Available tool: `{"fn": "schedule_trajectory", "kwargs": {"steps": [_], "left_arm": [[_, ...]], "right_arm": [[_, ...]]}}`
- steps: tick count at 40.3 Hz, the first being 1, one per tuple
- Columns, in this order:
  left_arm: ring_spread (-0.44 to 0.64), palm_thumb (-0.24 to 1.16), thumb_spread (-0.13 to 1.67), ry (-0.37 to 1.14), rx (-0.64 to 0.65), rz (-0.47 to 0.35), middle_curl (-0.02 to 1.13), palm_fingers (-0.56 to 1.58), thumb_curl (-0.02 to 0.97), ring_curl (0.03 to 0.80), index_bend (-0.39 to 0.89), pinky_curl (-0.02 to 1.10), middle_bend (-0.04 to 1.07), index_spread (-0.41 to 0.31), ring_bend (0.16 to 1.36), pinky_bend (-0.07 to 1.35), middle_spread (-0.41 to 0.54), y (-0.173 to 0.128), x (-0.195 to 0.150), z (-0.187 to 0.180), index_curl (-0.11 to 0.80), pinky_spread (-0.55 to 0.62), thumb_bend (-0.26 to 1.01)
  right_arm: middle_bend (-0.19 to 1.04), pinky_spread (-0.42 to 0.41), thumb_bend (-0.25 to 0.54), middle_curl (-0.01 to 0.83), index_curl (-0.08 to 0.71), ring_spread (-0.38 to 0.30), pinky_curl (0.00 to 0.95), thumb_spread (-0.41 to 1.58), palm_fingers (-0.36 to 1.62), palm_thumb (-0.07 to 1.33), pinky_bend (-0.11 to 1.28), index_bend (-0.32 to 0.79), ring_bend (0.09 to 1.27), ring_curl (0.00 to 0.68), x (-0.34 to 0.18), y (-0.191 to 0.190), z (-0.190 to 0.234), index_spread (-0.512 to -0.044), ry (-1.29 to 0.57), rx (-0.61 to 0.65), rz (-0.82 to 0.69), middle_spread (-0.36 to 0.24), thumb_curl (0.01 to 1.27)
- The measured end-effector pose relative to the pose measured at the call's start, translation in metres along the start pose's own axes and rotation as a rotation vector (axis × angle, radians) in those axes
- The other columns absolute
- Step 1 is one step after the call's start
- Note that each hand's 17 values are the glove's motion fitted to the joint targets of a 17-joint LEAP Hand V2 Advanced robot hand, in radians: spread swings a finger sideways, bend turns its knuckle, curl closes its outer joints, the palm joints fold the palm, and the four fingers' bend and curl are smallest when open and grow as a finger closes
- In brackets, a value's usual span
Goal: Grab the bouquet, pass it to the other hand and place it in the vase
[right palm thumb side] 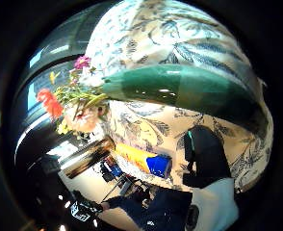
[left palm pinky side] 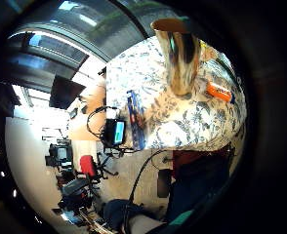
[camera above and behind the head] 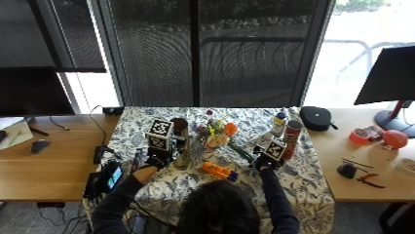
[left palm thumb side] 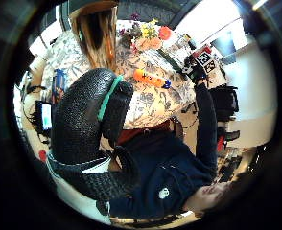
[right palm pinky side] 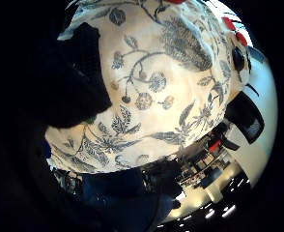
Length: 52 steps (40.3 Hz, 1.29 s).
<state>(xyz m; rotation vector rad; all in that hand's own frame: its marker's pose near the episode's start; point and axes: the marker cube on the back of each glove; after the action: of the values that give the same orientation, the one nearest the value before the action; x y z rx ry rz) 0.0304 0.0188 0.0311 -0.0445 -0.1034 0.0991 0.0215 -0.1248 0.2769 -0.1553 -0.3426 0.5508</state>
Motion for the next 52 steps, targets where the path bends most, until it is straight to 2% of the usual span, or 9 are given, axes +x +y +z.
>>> {"fn": "schedule_trajectory", "kwargs": {"steps": [12, 15, 20, 28, 31, 35, 42, 47, 52], "left_arm": [[0.33, 0.21, 1.21, 0.007, -0.007, -0.003, 0.31, 0.18, 0.26, 0.27, 0.15, 0.35, 0.18, -0.022, 0.53, 0.42, 0.226, -0.002, -0.002, 0.004, 0.307, 0.27, -0.02], [0.33, 0.21, 1.21, 0.002, -0.005, -0.004, 0.31, 0.18, 0.261, 0.271, 0.15, 0.35, 0.18, -0.022, 0.53, 0.42, 0.226, -0.005, -0.003, 0.007, 0.308, 0.27, -0.02], [0.33, 0.21, 1.21, -0.018, -0.024, 0.001, 0.31, 0.18, 0.262, 0.272, 0.15, 0.35, 0.18, -0.022, 0.53, 0.42, 0.226, 0.002, -0.004, 0.003, 0.309, 0.27, -0.02], [0.33, 0.21, 1.21, -0.017, -0.009, -0.007, 0.31, 0.18, 0.261, 0.273, 0.15, 0.35, 0.18, -0.022, 0.53, 0.42, 0.226, -0.004, -0.006, 0.007, 0.311, 0.27, -0.02], [0.33, 0.21, 1.21, -0.019, -0.011, -0.005, 0.31, 0.18, 0.261, 0.274, 0.15, 0.35, 0.18, -0.022, 0.53, 0.42, 0.226, -0.002, -0.005, 0.003, 0.311, 0.27, -0.02], [0.33, 0.22, 1.21, -0.026, -0.031, -0.013, 0.31, 0.18, 0.26, 0.275, 0.15, 0.35, 0.18, -0.022, 0.53, 0.41, 0.226, 0.005, 0.0, -0.007, 0.312, 0.27, -0.02], [0.33, 0.22, 1.21, -0.025, -0.024, 0.004, 0.31, 0.18, 0.26, 0.276, 0.15, 0.36, 0.18, -0.022, 0.53, 0.41, 0.226, 0.0, 0.008, -0.006, 0.312, 0.27, -0.02], [0.33, 0.22, 1.21, -0.016, -0.047, 0.021, 0.31, 0.18, 0.26, 0.276, 0.15, 0.36, 0.18, -0.022, 0.53, 0.42, 0.226, -0.006, 0.014, -0.005, 0.312, 0.27, -0.02], [0.33, 0.22, 1.21, 0.064, -0.102, 0.034, 0.31, 0.19, 0.26, 0.279, 0.15, 0.36, 0.18, -0.022, 0.53, 0.42, 0.226, -0.013, 0.016, -0.01, 0.312, 0.27, -0.02]], "right_arm": [[0.34, 0.096, 0.03, 0.461, 0.202, -0.159, 0.323, 1.01, 0.59, 1.0, 0.57, 0.12, 0.6, 0.372, -0.005, -0.003, 0.023, -0.183, 0.105, -0.002, 0.121, -0.102, 0.46], [0.37, 0.077, 0.044, 0.471, 0.22, -0.167, 0.312, 1.04, 0.63, 1.03, 0.52, 0.14, 0.57, 0.371, -0.008, -0.003, 0.025, -0.193, 0.129, -0.005, 0.139, -0.115, 0.47], [0.41, 0.038, 0.073, 0.496, 0.3, -0.194, 0.277, 1.07, 0.87, 1.11, 0.37, 0.33, 0.53, 0.373, -0.016, -0.008, 0.022, -0.224, 0.1, 0.02, 0.095, -0.14, 0.49], [0.38, -0.073, 0.073, 0.514, 0.363, -0.225, 0.291, 1.08, 1.03, 1.15, 0.31, 0.32, 0.54, 0.4, -0.011, -0.02, 0.022, -0.235, 0.047, 0.061, 0.136, -0.159, 0.51], [0.39, -0.124, 0.084, 0.53, 0.386, -0.223, 0.324, 1.13, 1.13, 1.17, 0.35, 0.3, 0.57, 0.428, -0.009, -0.018, 0.027, -0.238, 0.026, 0.072, 0.148, -0.17, 0.49], [0.44, -0.158, 0.055, 0.562, 0.401, -0.227, 0.375, 1.14, 1.24, 1.14, 0.43, 0.26, 0.6, 0.461, -0.004, -0.023, 0.026, -0.238, 0.016, 0.19, 0.157, -0.184, 0.47], [0.47, -0.184, 0.024, 0.596, 0.436, -0.227, 0.423, 1.12, 1.24, 1.13, 0.48, 0.25, 0.63, 0.494, -0.011, -0.015, 0.016, -0.244, -0.131, 0.207, 0.083, -0.204, 0.45], [0.49, -0.188, 0.011, 0.618, 0.459, -0.228, 0.449, 1.11, 1.21, 1.15, 0.5, 0.26, 0.65, 0.513, -0.027, -0.017, -0.015, -0.245, -0.284, 0.404, -0.032, -0.199, 0.44], [0.49, -0.19, 0.019, 0.635, 0.486, -0.223, 0.464, 1.11, 1.18, 1.19, 0.49, 0.28, 0.65, 0.529, -0.04, 0.008, -0.03, -0.238, -0.386, 0.355, -0.045, -0.191, 0.44]]}}
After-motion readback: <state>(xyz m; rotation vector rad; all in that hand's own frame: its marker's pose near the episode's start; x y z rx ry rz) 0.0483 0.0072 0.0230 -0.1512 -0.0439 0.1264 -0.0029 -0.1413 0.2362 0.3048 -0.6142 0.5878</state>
